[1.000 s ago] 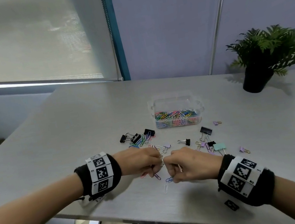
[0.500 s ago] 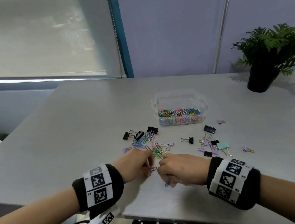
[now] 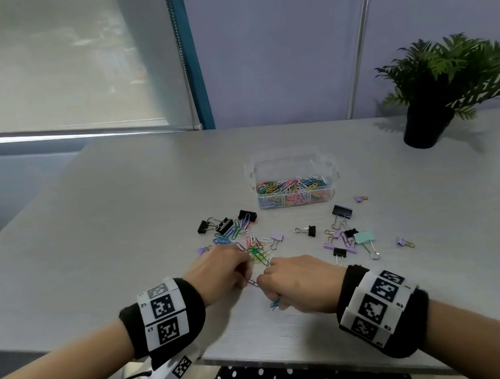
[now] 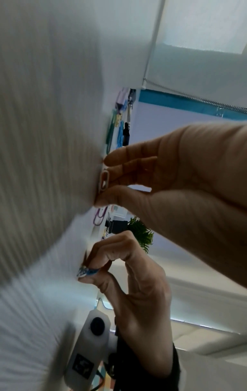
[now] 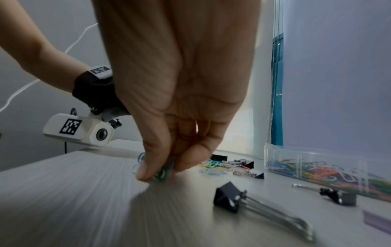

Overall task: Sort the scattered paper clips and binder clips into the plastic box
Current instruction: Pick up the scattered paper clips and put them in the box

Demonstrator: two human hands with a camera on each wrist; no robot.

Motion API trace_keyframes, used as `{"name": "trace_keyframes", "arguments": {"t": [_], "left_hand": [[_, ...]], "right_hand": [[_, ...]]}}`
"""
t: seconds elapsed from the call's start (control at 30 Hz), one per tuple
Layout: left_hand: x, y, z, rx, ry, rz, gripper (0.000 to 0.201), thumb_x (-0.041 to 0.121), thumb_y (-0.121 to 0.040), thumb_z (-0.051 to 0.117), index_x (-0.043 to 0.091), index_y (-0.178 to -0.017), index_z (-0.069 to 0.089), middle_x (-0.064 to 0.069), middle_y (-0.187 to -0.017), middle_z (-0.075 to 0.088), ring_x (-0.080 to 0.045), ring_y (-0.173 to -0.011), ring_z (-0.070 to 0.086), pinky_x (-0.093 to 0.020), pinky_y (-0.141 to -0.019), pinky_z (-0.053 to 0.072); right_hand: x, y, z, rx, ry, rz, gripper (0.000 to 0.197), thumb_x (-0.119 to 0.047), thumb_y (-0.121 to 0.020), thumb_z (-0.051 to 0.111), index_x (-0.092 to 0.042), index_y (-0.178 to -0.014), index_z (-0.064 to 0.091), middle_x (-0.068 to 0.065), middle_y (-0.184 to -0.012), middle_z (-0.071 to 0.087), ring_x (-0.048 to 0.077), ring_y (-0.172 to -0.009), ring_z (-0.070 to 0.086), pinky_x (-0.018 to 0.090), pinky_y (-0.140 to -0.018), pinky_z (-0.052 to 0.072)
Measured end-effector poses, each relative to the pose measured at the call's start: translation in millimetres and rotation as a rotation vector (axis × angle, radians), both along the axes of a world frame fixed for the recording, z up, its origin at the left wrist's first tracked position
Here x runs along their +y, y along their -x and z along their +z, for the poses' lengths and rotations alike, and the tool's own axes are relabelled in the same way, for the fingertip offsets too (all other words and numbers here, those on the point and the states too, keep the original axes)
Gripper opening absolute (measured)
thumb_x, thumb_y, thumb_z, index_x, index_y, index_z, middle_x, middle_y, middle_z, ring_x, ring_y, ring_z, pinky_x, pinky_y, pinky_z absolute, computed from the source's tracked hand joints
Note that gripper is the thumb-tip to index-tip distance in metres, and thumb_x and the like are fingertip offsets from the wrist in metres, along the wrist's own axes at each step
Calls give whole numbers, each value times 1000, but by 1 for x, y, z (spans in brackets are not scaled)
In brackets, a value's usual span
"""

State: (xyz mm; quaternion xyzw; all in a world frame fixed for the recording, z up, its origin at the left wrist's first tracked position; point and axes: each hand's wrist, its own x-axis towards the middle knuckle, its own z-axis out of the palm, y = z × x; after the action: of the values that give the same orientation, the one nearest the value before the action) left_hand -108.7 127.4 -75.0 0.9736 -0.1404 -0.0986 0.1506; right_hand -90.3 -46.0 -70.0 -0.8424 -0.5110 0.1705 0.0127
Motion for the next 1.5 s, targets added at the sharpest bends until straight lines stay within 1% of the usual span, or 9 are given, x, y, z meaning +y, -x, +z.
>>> {"name": "trace_keyframes", "arguments": {"t": [0.17,0.3,0.4,0.57,0.77,0.97,1.13,1.3,1.5], "left_hand": [[-5,4,-1,-47,-13,-12,18,0,-78,51,12,-83,63,1,-88,47,-18,-83,52,-23,-72,39],[-7,3,-4,-35,-21,8,23,-4,-80,47,8,-90,64,0,-91,41,-17,-82,45,-22,-74,38],[-9,2,-3,11,-48,34,26,-7,-79,46,5,-96,63,0,-93,40,-17,-86,44,-23,-77,37],[-10,-3,3,77,-103,11,19,-2,-80,52,3,-95,63,-10,-98,54,-16,-87,46,-21,-75,36],[-12,-12,4,112,-81,-34,11,8,-80,59,6,-89,64,-1,-82,61,-11,-77,52,-11,-63,36],[-6,-29,33,75,22,31,5,7,-77,66,10,-80,64,17,-61,50,4,-58,47,-7,-58,37],[-18,-79,71,-80,135,65,3,4,-83,64,4,-85,63,-11,-87,69,-15,-79,60,-31,-82,51],[-50,-144,70,-140,87,76,12,2,-80,65,-2,-92,65,-16,-100,70,-23,-89,62,-26,-77,44],[-69,-174,45,-71,-3,110,20,3,-80,67,-2,-100,68,-17,-107,69,-28,-104,63,-30,-85,47]], "right_hand": [[-8,-6,0,53,-59,-44,13,-4,-81,56,-15,-87,52,7,-91,62,26,-90,55,36,-66,40],[-34,-37,20,129,-239,-280,15,-11,-78,66,-22,-80,56,-10,-75,58,9,-74,55,28,-68,43],[-58,-73,45,174,-521,-513,18,-4,-76,69,-17,-77,58,-11,-67,57,-6,-56,53,14,-57,41],[-78,-139,53,158,-798,-818,24,7,-77,66,-12,-69,54,4,-63,59,7,-46,59,11,-39,44],[-57,-180,36,82,-588,-784,16,6,-76,67,-8,-73,60,-2,-62,56,10,-51,56,12,-41,44],[-54,-167,36,-46,-373,-603,16,1,-76,67,-4,-92,66,7,-88,64,18,-81,57,27,-78,46],[-74,-119,36,-123,-240,-512,13,-5,-79,60,-18,-79,62,1,-86,66,17,-82,57,34,-76,49],[-80,-88,13,-78,56,-601,12,-27,-80,67,-19,-80,58,3,-99,66,21,-94,61,33,-77,47],[-85,-87,-8,2,-65,-739,21,-13,-76,70,-19,-74,50,6,-97,66,24,-92,64,44,-85,51]]}}
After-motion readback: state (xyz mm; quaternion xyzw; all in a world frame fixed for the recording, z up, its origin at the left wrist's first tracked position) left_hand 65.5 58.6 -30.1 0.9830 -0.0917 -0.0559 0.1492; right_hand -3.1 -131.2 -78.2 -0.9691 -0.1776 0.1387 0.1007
